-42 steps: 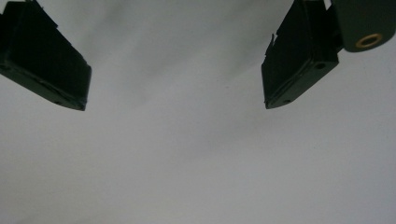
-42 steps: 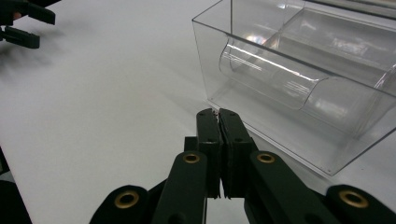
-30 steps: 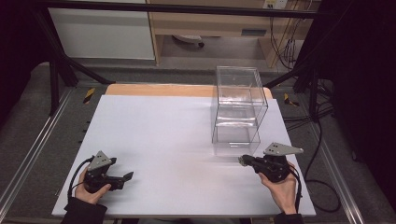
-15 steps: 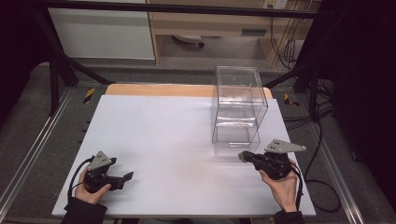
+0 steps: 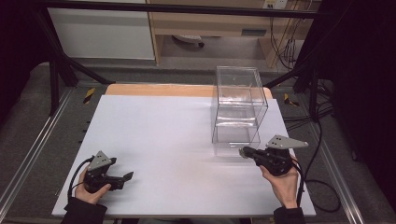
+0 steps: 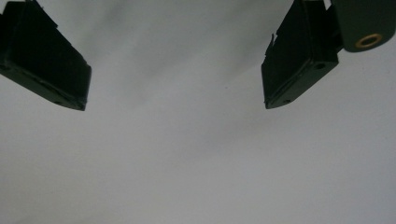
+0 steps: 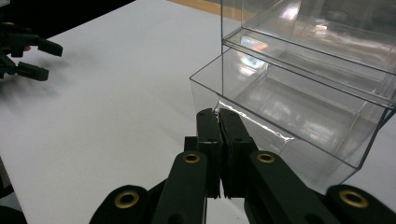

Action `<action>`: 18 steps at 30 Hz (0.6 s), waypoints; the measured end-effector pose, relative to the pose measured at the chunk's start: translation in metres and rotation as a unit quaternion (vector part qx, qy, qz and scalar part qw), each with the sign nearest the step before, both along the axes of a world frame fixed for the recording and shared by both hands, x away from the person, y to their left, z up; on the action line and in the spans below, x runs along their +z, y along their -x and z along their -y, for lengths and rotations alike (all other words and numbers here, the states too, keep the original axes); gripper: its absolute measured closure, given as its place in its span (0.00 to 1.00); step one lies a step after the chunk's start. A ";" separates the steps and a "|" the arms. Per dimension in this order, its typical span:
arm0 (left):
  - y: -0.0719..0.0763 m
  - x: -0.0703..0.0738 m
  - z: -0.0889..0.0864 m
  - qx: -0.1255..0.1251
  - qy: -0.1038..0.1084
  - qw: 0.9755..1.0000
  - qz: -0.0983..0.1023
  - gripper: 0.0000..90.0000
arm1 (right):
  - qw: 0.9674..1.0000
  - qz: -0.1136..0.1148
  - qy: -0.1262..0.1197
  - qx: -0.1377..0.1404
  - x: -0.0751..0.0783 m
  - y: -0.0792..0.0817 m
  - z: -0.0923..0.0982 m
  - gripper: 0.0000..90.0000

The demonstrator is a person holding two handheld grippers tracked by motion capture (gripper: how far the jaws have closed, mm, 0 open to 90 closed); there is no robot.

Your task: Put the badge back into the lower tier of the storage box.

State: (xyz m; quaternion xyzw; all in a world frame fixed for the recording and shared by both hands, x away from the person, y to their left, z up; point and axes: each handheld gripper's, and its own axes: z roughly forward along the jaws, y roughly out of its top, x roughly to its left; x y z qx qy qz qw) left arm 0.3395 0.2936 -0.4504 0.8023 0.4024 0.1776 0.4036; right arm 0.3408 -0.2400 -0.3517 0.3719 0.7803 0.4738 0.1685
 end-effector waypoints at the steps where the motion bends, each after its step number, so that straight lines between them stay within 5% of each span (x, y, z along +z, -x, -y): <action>1: 0.000 0.000 0.000 0.000 0.000 1.000 0.000 0.09 | 1.000 0.003 0.001 0.000 0.002 -0.001 0.000 0.98; 18: 0.000 0.000 0.000 0.000 0.000 1.000 0.000 0.09 | 1.000 0.015 0.003 -0.011 0.025 -0.013 -0.004 0.98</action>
